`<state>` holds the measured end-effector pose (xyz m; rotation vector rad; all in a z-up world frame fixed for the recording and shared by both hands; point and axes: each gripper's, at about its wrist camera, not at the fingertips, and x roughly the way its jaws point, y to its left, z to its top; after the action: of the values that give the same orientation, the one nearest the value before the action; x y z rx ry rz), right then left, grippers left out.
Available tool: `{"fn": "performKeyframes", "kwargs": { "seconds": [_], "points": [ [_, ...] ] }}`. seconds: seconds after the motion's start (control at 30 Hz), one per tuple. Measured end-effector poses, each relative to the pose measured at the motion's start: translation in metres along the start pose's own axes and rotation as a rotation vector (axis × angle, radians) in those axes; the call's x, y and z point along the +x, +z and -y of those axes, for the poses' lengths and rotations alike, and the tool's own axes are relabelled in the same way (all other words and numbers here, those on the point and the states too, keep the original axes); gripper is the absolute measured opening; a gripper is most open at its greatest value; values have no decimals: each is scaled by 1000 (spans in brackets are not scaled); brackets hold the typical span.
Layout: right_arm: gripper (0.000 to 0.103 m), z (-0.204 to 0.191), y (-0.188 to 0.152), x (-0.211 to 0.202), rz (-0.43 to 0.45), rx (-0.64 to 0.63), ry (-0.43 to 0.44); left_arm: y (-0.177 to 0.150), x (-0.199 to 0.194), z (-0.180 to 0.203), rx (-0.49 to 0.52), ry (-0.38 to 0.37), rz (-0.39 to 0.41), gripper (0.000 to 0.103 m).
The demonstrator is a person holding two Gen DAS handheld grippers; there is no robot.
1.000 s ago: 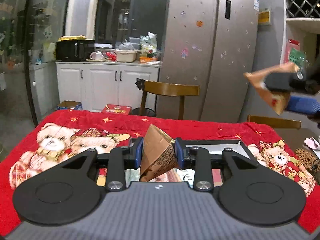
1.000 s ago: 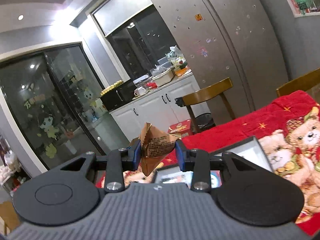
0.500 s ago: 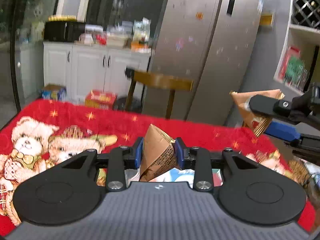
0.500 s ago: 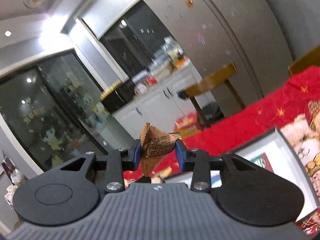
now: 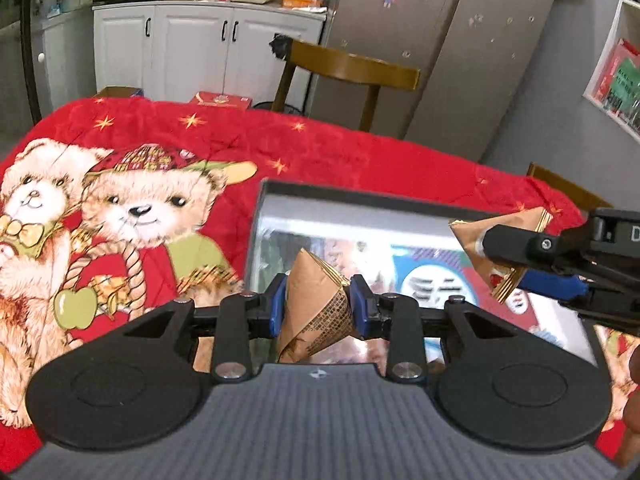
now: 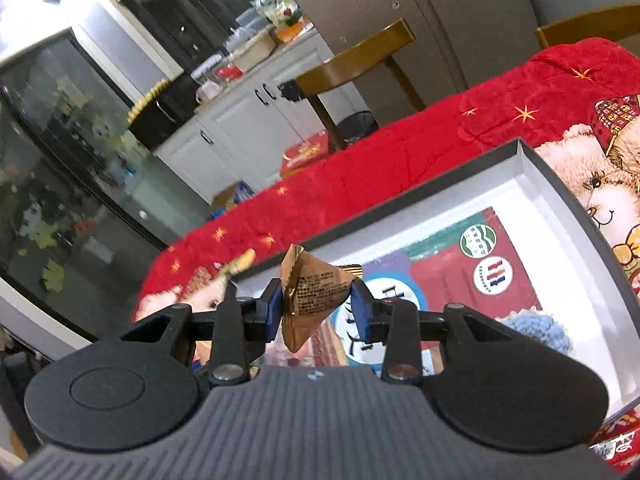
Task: Organize objects
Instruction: 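Lift both held paper triangles and carry them over the black box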
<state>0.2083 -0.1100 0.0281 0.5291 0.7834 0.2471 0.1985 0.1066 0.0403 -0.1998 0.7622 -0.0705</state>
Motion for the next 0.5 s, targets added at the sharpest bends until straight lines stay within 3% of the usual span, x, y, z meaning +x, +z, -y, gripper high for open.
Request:
{"fn": "performKeyframes", "kwargs": {
  "seconds": [0.5],
  "points": [
    [40, -4, -8, 13, -40, -49, -94, -8, 11, 6, 32, 30, -11, 39]
  ]
}}
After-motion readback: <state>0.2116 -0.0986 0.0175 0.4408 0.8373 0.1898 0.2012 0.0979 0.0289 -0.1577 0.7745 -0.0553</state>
